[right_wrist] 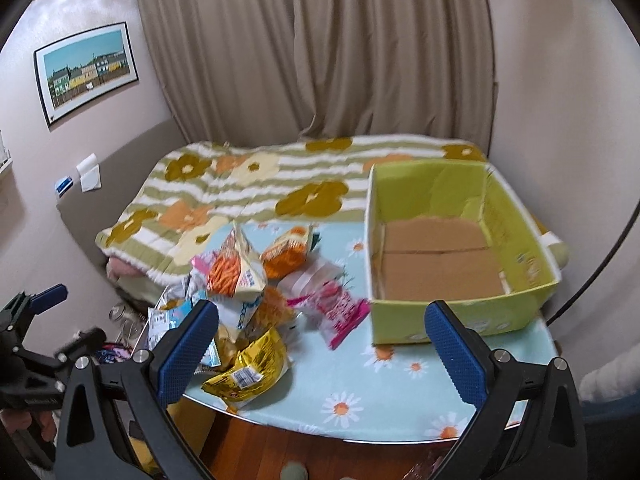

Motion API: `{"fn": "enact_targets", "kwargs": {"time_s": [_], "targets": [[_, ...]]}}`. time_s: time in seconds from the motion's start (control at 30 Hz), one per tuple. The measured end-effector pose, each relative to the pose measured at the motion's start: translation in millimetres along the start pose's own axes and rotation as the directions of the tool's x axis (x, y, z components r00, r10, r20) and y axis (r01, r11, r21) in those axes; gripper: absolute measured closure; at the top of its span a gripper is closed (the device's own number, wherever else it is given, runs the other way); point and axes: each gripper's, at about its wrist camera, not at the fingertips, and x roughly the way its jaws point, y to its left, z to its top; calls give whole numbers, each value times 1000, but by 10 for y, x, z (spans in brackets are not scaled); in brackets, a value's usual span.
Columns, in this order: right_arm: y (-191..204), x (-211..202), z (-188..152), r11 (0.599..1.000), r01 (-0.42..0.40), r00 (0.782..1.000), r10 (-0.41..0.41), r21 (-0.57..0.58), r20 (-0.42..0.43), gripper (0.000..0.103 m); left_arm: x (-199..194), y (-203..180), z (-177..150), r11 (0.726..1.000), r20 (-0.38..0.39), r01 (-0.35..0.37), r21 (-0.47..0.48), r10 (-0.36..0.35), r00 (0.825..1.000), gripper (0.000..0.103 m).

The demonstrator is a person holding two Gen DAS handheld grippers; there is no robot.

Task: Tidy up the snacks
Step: 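Grasp the blue-white chip bag with the left tool while the right tool grasps the orange-stick triangle bag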

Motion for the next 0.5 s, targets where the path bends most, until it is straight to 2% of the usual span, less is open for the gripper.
{"fn": "enact_targets", "kwargs": {"time_s": [0.17, 0.27, 0.5], "targets": [[81, 344, -58, 999, -36, 997, 36, -1, -70, 1, 456, 20, -76, 986, -86, 56, 157, -43, 995, 0], [172, 545, -91, 999, -46, 992, 43, -20, -115, 1, 779, 36, -137, 970, -158, 109, 219, -75, 985, 0], [371, 1062, -117, 981, -193, 968, 189, -6, -164, 1, 1246, 39, -193, 913, -219, 222, 342, -153, 964, 0]]}}
